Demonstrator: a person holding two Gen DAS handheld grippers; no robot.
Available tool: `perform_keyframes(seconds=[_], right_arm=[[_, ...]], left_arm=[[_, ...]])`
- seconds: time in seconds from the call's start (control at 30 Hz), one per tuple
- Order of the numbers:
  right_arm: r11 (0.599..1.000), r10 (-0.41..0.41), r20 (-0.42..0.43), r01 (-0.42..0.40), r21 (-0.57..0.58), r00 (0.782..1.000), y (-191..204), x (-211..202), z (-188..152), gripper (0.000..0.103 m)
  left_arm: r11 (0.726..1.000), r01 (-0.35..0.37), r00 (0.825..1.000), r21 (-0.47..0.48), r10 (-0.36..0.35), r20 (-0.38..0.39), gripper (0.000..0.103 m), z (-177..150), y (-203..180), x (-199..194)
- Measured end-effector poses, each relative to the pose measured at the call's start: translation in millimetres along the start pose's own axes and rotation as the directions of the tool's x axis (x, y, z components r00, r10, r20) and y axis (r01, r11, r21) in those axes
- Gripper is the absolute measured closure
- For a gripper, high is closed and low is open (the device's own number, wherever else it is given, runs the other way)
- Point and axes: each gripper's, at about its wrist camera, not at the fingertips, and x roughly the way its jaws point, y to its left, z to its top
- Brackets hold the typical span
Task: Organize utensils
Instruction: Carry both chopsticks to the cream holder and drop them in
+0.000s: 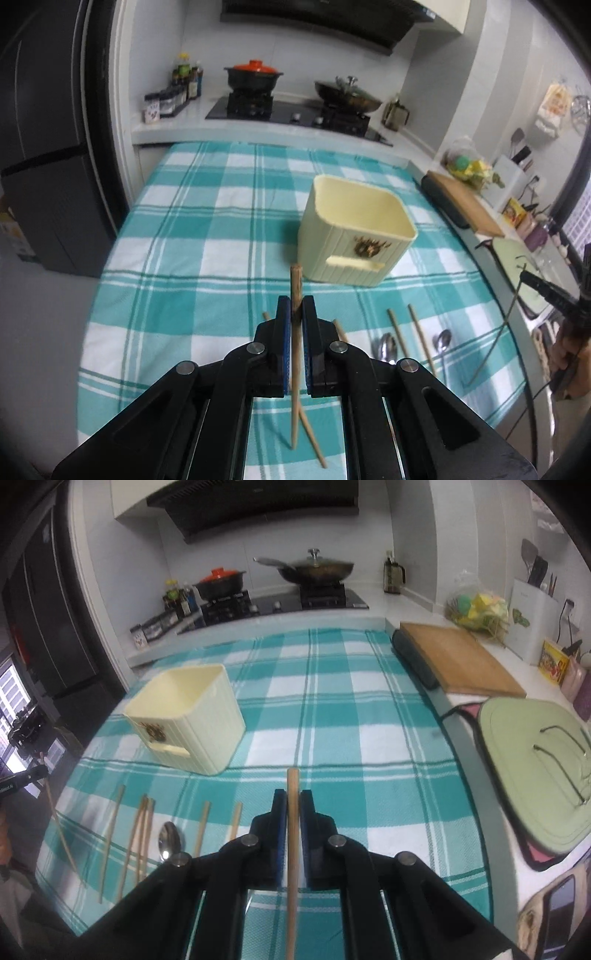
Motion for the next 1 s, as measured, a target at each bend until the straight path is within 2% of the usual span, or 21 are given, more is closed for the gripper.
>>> perform_keyframes(seconds=[0.13, 0.33, 0.5, 0.6, 0.67, 0.73, 0.87, 1.0], right_arm=[[0.999, 0.034, 0.114, -0.032, -0.020, 0.993, 14.1, -36.3, 23.7, 0.096], [0.997, 0.068, 0.261, -0.057, -0.048, 0.963, 42.7, -58.2, 81.4, 0.096], [0.993, 0.104, 0.362, -0.076, -0.091, 0.926, 79.9, -58.0, 139.0, 0.096], [0.988, 0.126, 0.386, -0.080, -0.133, 0.914, 104.0, -41.1, 166.2, 0.096], [0.986, 0.137, 0.378, -0.088, -0.144, 0.916, 117.3, -21.4, 176.7, 0.096], [0.986, 0.143, 0.335, -0.102, -0.135, 0.931, 125.0, 7.0, 182.0, 0.096], [0.988, 0.155, 0.184, -0.151, -0.037, 0.971, 120.2, 69.9, 180.3, 0.096], [0.987, 0.153, 0.053, -0.155, 0.042, 0.987, 107.7, 118.7, 167.4, 0.096]], left_arm=[[0.998, 0.055, 0.995, 0.001, -0.055, 0.086, 0.099, 34.2, -10.2, -28.6], [0.996, 0.083, 0.974, 0.014, -0.084, 0.210, 0.099, 105.8, -29.5, -42.7], [0.997, 0.076, 0.954, 0.006, -0.074, 0.290, 0.099, 155.5, -49.5, -24.0], [0.998, 0.066, 0.952, -0.011, -0.060, 0.300, 0.099, 173.3, -58.3, 3.7], [0.999, 0.048, 0.958, -0.011, -0.043, 0.283, 0.099, 180.1, -64.3, 29.6], [1.000, 0.015, 0.968, -0.010, -0.012, 0.252, 0.099, 181.3, -67.6, 58.1], [0.999, -0.017, 0.987, -0.031, 0.021, 0.160, 0.099, 172.3, -63.3, 114.5], [0.998, -0.030, 0.997, -0.057, 0.034, 0.076, 0.099, 160.4, -54.6, 154.5]])
